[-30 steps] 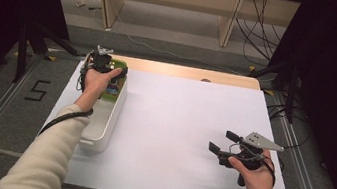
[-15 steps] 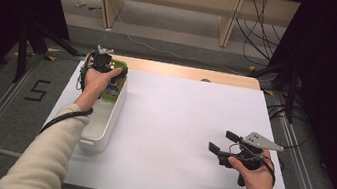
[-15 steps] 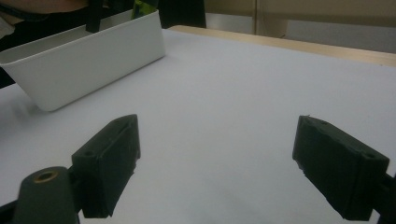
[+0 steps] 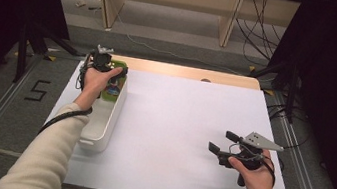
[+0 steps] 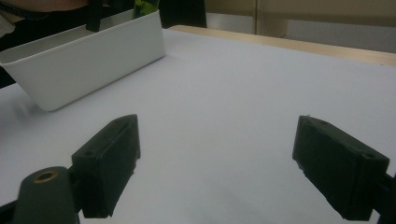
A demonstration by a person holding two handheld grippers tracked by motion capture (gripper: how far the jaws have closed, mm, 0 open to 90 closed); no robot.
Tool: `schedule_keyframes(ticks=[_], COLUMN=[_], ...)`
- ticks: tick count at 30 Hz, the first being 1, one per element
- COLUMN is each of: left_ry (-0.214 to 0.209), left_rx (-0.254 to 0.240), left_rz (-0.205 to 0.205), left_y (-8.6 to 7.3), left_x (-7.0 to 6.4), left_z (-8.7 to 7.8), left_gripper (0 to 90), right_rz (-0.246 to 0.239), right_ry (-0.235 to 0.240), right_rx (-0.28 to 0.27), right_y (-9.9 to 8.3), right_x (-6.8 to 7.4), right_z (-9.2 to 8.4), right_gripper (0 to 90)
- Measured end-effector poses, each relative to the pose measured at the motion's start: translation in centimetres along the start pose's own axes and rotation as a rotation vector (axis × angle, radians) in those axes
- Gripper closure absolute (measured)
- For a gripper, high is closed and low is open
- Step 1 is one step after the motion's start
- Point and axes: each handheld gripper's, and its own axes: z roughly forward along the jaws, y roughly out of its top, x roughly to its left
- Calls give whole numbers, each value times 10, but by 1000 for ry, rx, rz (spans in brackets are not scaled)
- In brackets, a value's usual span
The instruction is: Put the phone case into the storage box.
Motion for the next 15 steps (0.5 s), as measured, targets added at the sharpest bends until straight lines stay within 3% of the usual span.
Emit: schedule_keyframes(ticks=[15], left_ry=[9], left_rx=[-19], left_rz=[13], left_y=[3], left_x=[-2], left_z=[-4], left_gripper=[24], right_rz=[1], right_ry=[7], right_rx=[1], right_y=[0], right_x=[0], right_z=[1], right_gripper=[160])
